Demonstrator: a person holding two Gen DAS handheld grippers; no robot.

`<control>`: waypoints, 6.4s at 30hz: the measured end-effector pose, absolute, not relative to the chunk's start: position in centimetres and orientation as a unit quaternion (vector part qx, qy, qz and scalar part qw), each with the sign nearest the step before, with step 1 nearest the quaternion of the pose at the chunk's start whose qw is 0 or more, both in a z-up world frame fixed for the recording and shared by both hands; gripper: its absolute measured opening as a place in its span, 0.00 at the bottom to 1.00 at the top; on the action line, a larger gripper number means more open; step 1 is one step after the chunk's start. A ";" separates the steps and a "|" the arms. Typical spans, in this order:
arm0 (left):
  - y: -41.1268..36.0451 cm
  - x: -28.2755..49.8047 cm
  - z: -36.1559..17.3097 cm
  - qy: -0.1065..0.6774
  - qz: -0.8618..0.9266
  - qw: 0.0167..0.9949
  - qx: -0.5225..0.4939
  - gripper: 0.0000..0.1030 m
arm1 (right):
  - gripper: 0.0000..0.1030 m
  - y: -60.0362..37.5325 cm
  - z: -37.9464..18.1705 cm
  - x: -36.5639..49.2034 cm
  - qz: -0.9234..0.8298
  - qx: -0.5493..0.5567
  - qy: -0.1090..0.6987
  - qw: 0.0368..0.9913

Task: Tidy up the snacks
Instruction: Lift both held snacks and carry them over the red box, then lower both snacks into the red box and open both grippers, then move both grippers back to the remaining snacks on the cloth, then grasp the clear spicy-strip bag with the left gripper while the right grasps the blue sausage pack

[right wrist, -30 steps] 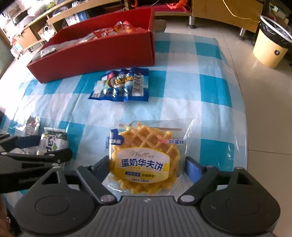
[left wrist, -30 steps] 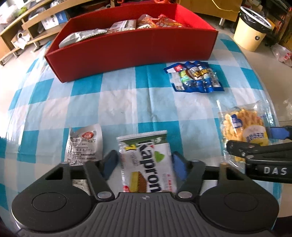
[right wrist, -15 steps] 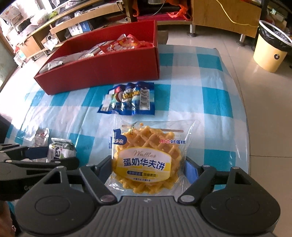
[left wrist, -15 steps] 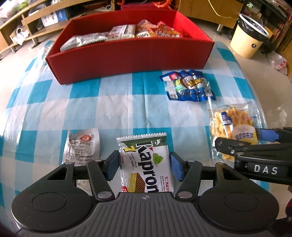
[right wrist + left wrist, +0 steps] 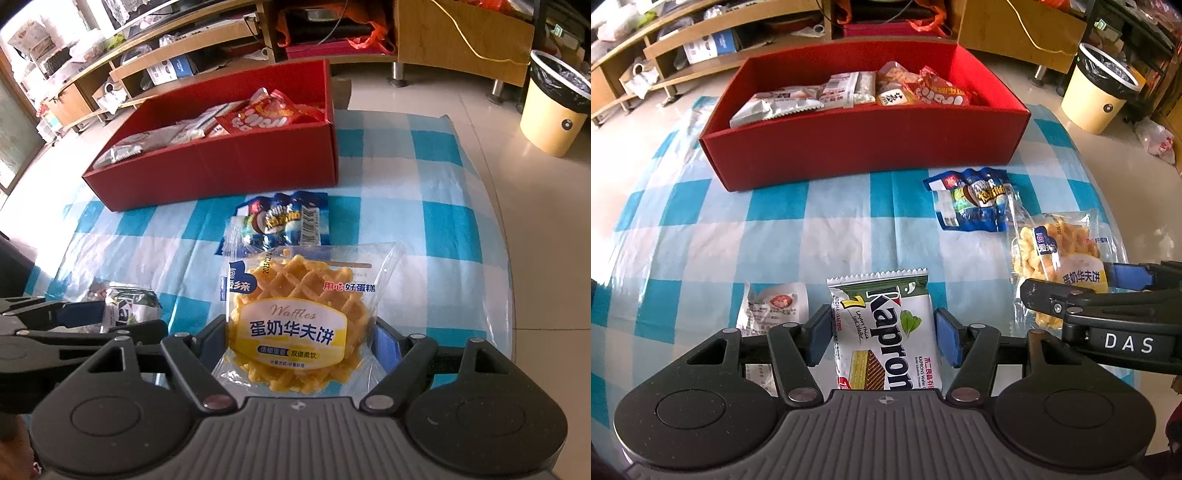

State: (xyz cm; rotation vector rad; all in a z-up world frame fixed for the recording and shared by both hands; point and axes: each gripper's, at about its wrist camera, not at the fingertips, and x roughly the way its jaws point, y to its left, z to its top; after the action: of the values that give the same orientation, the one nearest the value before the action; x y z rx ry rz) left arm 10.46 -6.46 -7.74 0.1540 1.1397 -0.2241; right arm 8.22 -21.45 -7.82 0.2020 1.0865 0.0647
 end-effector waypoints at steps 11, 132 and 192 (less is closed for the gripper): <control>-6.2 10.7 -7.3 0.533 -0.104 0.837 0.068 0.62 | 0.74 -21.0 -6.8 8.6 0.040 0.097 0.500 0.860; -0.4 19.7 -2.7 0.490 -0.053 0.870 0.008 0.88 | 0.85 -20.3 -3.5 20.9 0.085 0.081 0.437 0.892; 0.6 12.5 -10.3 0.578 -0.109 0.807 0.057 0.83 | 0.99 -12.6 -11.9 18.2 0.164 -0.022 0.555 0.816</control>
State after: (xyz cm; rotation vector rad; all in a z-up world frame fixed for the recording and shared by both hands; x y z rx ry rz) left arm 12.50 0.57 -10.26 0.1209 1.2357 -0.2327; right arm 18.20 -12.61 -11.94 -0.0464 1.1828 0.3490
